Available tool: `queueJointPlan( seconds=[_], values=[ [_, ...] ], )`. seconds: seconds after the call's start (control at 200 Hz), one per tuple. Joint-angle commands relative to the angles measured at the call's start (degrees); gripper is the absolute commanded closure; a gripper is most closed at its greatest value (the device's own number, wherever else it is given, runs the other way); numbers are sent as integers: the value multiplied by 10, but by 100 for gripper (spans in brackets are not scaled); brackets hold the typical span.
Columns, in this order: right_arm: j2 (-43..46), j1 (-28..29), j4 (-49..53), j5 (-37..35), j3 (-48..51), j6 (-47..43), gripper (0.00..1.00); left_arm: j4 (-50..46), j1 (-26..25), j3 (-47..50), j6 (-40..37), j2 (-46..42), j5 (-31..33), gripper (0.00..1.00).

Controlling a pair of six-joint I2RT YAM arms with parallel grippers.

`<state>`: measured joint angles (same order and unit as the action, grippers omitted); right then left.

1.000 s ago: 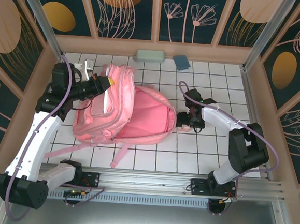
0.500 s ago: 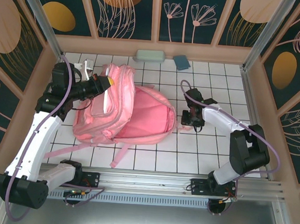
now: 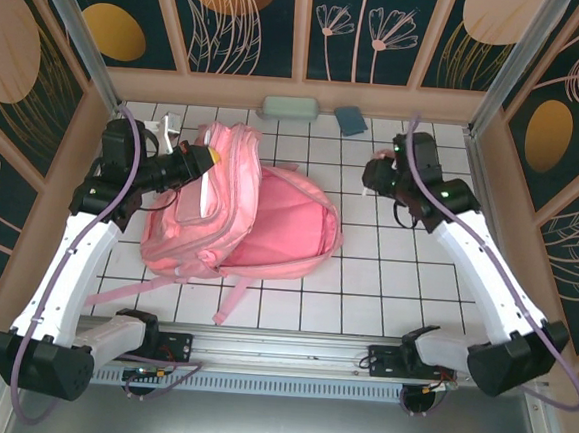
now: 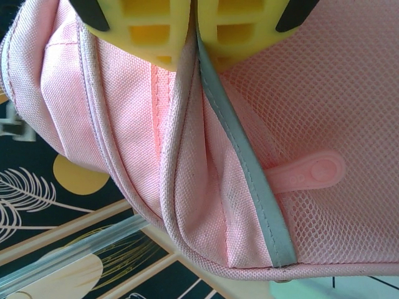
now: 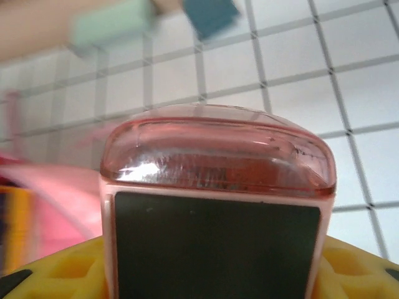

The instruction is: Pack books, pencil case, and school supplies into a backpack

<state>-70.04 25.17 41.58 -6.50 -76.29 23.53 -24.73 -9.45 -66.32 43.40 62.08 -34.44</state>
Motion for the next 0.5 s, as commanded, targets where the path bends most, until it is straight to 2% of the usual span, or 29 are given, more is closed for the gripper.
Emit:
queueJointPlan(
  seconds=[0.0,0.16,0.365,0.495],
  values=[
    [-5,31,-65,115,-7,40,91,123,-5,-55,10,-16,-31,100],
    [-38,106,-159,170,20,70,91,138,-5,-51,29,-17,-34,100],
    [-98,138,-338,260,76,148,92,173,-5,-25,59,-31,-23,100],
    [-170,161,-410,286,56,191,93,177,-5,-15,70,-33,-25,100]
  ],
)
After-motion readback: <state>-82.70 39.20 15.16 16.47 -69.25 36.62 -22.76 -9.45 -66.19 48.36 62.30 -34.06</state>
